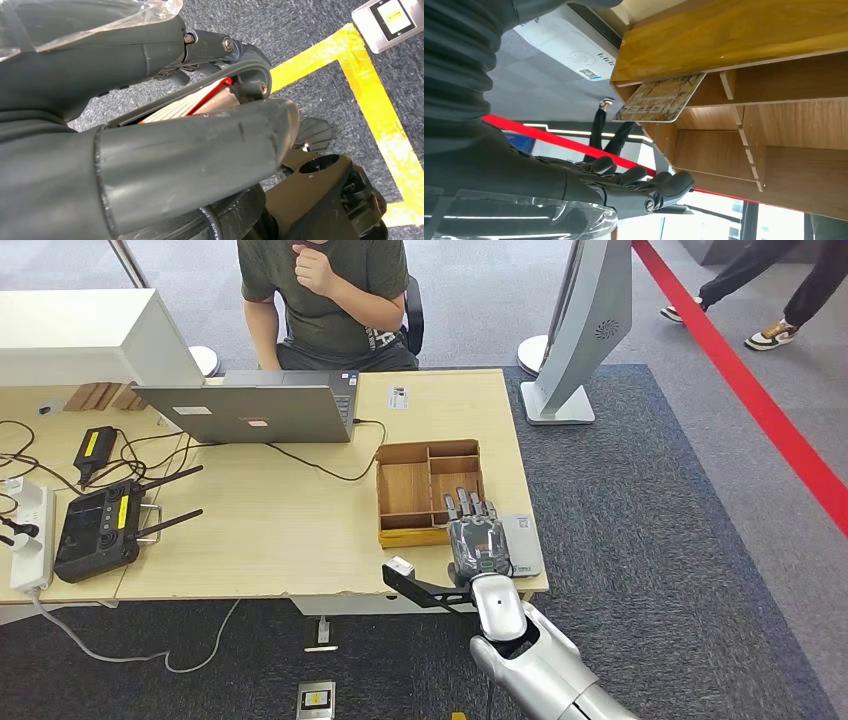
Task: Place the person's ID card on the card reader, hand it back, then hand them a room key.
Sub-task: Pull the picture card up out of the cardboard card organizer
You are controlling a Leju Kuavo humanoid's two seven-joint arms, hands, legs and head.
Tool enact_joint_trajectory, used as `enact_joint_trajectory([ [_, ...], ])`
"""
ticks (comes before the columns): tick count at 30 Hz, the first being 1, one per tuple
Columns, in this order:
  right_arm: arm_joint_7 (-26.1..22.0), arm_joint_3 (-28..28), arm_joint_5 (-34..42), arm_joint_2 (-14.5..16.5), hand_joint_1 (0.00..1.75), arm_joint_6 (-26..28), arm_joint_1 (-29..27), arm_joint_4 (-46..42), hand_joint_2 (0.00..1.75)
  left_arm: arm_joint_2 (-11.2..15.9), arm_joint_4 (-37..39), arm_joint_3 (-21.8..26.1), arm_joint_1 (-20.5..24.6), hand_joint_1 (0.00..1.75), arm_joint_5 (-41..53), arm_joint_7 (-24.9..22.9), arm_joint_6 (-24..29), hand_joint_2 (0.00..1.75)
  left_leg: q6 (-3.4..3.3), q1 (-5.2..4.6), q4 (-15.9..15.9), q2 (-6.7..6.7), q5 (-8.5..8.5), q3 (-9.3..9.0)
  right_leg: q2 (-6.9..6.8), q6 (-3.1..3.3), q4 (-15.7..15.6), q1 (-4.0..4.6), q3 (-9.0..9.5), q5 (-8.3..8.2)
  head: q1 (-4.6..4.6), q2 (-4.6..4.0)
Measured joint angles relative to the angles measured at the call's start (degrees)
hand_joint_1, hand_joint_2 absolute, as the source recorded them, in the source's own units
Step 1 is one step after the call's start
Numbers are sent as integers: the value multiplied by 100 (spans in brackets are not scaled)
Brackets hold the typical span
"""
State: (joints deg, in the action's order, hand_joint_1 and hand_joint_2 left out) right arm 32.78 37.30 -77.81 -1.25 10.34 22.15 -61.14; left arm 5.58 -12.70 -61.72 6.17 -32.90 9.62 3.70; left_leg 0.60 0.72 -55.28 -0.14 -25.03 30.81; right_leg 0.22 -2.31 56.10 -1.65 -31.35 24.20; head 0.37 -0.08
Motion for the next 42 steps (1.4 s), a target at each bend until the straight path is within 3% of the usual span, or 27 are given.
enact_joint_trajectory([
  [14,-24,-4,60,2,3,-38,-51,-5,175,14,2,-2,0,0,-17,-40,-27,0,0,0,0,0,0,0,0,0,0,0,0,0,0,1],
  [18,-33,-2,78,2,175,-39,-54,-4,175,14,2,-2,0,0,-17,-42,-25,0,0,0,0,0,0,0,0,0,0,0,0,0,0,0],
  [42,-74,-7,106,32,175,103,-120,54,175,15,2,-43,7,0,-30,-66,3,0,0,0,0,0,0,-2,0,0,0,0,1,0,0,0],
])
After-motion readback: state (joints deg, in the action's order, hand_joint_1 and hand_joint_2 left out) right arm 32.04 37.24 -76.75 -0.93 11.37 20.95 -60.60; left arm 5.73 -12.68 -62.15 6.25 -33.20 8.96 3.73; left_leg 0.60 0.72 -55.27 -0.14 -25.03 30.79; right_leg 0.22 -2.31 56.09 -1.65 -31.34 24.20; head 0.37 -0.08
